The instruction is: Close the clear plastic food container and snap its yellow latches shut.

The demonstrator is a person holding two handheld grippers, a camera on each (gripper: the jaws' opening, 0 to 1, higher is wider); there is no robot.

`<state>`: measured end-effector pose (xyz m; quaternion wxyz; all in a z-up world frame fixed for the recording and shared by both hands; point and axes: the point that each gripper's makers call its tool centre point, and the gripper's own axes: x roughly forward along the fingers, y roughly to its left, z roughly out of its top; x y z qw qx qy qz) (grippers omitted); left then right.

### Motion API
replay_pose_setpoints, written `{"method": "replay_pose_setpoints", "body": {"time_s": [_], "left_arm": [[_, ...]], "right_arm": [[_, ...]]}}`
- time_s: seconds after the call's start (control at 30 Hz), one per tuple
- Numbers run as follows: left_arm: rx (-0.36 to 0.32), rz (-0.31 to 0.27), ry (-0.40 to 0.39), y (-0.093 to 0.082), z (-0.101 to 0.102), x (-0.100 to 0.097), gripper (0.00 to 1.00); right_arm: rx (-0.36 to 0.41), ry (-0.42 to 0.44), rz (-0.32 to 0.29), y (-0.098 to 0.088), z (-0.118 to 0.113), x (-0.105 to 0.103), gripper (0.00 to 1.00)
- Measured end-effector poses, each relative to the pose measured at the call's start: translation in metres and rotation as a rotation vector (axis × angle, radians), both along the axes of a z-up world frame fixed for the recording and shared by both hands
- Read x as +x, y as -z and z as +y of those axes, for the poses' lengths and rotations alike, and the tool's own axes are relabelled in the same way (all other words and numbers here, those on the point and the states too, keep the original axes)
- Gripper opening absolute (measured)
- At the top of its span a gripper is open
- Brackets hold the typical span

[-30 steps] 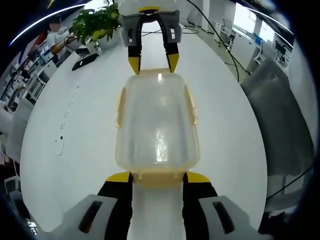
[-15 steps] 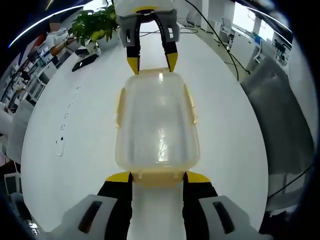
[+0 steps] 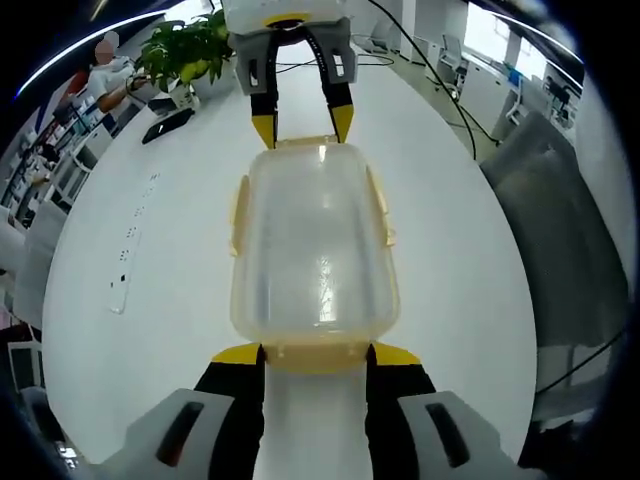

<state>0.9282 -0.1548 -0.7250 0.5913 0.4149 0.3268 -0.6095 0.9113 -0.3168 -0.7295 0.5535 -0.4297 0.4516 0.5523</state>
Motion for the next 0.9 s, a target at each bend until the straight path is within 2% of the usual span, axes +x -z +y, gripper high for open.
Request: {"method": "replay_pose_setpoints", "body": {"time_s": [0.2, 0.33, 0.47, 0.7, 0.9], "left_arm": [[0.002, -0.017, 0.011, 0.001, 0.001, 0.000, 0.34], [0.029, -0.027, 0.034, 0.003, 0.005, -0.001, 0.34], [0.037, -0.030, 0.029, 0.002, 0.010, 0.000, 0.34], [0.034, -0.034, 0.011, -0.007, 0.014, -0.002, 0.34], [0.025, -0.041, -0.012, -0.022, 0.013, -0.003, 0.34]], "right_arm": [[-0.007, 0.000, -0.002, 0.001, 0.000, -0.002, 0.37], [-0.013, -0.021, -0.002, 0.002, -0.001, -0.006, 0.37], [-0.018, -0.016, 0.004, 0.001, -0.002, -0.009, 0.42], [-0.017, -0.003, 0.008, -0.007, -0.002, -0.010, 0.36], [0.002, 0.016, -0.007, -0.019, 0.002, -0.012, 0.36]]}}
